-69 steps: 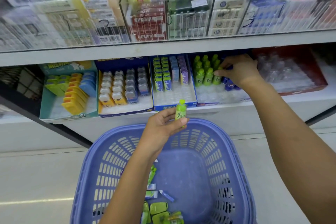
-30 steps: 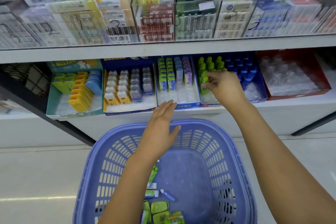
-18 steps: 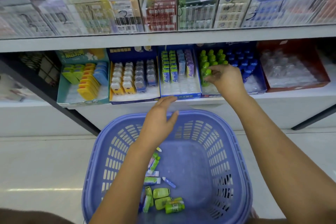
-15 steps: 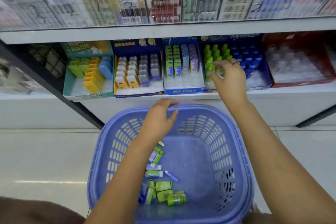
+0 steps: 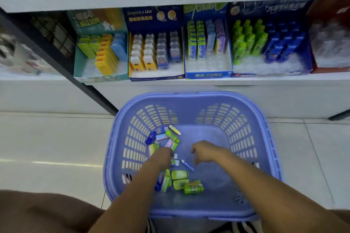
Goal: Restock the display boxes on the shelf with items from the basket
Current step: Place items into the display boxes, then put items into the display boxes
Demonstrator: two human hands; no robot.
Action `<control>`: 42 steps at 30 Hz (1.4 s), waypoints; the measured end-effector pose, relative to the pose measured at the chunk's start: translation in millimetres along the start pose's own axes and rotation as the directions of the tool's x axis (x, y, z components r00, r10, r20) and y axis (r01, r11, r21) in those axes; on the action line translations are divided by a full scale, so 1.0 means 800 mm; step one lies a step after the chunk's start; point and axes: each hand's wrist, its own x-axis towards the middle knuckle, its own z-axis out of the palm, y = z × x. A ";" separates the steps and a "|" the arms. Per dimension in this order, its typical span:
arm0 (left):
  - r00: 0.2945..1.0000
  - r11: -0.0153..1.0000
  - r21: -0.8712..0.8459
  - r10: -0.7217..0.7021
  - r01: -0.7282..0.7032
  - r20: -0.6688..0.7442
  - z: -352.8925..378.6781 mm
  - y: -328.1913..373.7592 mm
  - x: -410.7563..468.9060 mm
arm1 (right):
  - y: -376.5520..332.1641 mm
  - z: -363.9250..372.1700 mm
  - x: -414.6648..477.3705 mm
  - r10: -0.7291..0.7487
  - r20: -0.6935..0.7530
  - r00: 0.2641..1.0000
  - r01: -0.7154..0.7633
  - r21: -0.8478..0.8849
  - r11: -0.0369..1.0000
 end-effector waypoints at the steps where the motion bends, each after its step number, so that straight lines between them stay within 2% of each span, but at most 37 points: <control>1: 1.000 1.000 0.018 0.003 -0.003 -0.009 0.007 -0.001 0.003 | 0.001 0.010 0.005 0.004 0.021 1.000 -0.003 -0.011 1.000; 5: 0.997 0.998 0.065 0.009 -0.004 -0.082 0.020 0.006 0.014 | -0.002 0.048 0.023 -0.005 -0.017 1.000 0.005 -0.022 1.000; 9: 0.995 0.981 0.194 -0.003 0.023 -0.102 0.033 0.012 0.018 | -0.011 0.068 0.038 0.004 -0.076 0.997 -0.004 -0.003 1.000; 11: 0.995 0.982 0.188 -0.012 0.031 -0.103 0.037 0.009 0.022 | -0.012 0.068 0.044 0.014 -0.081 0.997 -0.012 0.025 1.000; 15: 0.998 0.999 0.022 -0.035 0.037 -0.056 0.031 0.007 0.021 | -0.008 0.059 0.050 0.048 -0.063 0.997 -0.040 0.121 0.992; 19: 0.996 0.958 -0.273 -0.073 0.083 0.048 0.017 0.001 0.018 | -0.016 0.023 0.048 0.000 0.052 0.999 -0.010 0.181 0.983; 21: 0.989 0.868 -0.475 -0.102 0.143 0.112 0.001 0.002 0.014 | -0.021 -0.002 0.042 -0.059 0.072 0.996 0.035 0.299 0.954; 24: 0.969 0.523 -0.818 -0.074 0.239 0.236 -0.027 0.021 0.002 | -0.020 -0.043 0.020 -0.097 0.051 0.994 0.053 0.553 0.832; 27: 0.970 0.221 -0.947 0.017 0.235 0.244 -0.060 0.047 -0.011 | -0.016 -0.085 -0.012 -0.147 0.037 0.988 0.090 0.640 0.763; 28: 0.974 0.166 -0.962 0.027 0.218 0.226 -0.072 0.054 -0.015 | -0.013 -0.099 -0.024 -0.170 0.022 0.985 0.114 0.658 0.744; 32: 0.993 0.154 -0.986 0.083 0.070 0.084 -0.121 0.073 -0.042 | -0.009 -0.150 -0.073 -0.212 -0.098 0.972 0.223 0.665 0.713; 35: 0.983 0.223 -0.970 0.173 -0.101 -0.063 -0.150 0.081 -0.066 | -0.012 -0.187 -0.106 -0.192 -0.278 0.941 0.332 0.660 0.674; 39: 0.924 0.305 -0.890 0.288 -0.339 -0.253 -0.176 0.102 -0.100 | -0.024 -0.218 -0.143 -0.112 -0.561 0.820 0.500 0.608 0.616; 41: 0.894 0.332 -0.836 0.263 -0.437 -0.363 -0.185 0.117 -0.115 | -0.036 -0.224 -0.153 -0.099 -0.649 0.754 0.573 0.576 0.583; 42: 0.881 0.313 -0.826 0.235 -0.469 -0.411 -0.188 0.121 -0.121 | -0.042 -0.225 -0.157 -0.100 -0.677 0.729 0.603 0.567 0.561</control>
